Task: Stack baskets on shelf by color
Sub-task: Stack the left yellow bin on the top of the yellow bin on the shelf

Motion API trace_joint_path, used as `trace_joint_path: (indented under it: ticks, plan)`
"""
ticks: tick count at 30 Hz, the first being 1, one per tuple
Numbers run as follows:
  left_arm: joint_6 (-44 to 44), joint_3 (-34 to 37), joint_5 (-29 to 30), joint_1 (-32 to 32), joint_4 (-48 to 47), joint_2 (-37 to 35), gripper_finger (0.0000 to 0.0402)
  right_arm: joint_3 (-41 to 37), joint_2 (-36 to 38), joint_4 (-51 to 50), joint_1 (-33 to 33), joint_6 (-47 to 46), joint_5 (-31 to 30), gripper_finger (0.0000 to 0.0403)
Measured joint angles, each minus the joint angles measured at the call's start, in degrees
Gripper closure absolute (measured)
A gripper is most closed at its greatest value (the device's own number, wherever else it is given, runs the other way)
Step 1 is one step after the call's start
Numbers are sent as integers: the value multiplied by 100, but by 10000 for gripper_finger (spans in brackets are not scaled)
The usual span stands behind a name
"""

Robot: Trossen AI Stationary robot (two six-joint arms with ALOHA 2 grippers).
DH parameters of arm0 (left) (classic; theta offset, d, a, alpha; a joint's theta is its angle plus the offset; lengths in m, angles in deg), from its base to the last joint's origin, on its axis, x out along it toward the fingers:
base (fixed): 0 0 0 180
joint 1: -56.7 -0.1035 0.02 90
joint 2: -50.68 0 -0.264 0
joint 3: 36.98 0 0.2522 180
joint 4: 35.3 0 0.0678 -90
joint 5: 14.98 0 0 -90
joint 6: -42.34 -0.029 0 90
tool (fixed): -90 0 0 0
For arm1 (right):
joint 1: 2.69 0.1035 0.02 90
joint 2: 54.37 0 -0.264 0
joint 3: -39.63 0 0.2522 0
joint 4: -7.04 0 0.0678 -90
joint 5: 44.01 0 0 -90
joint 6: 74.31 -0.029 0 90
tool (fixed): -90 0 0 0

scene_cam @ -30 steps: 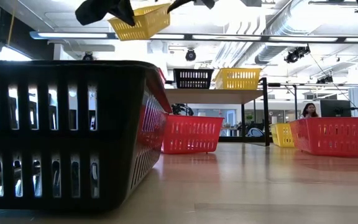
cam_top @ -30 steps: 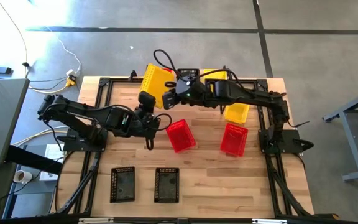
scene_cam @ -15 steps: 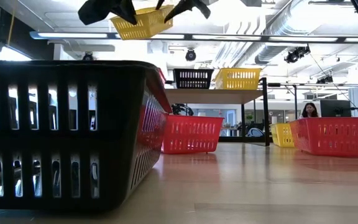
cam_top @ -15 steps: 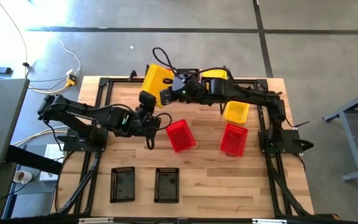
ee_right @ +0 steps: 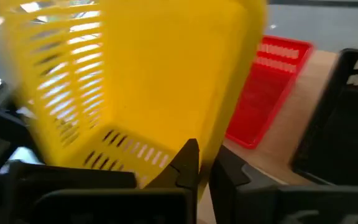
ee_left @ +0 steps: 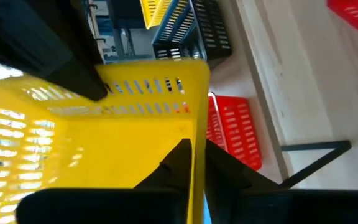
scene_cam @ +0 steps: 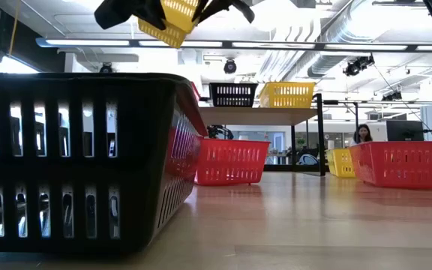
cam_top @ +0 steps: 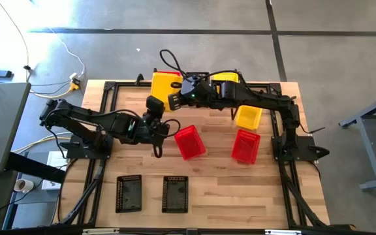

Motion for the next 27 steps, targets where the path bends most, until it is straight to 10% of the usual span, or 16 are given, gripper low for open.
trace_joint_path:
  ticks: [12, 27]
  plan:
    - [619, -2, -788, 0, 13, -6, 276, -7, 0, -6, -39, 8, -164, 402]
    - [1319, -4, -49, 220, 15, -8, 184, -7, 1, -630, -266, -36, -376, 402]
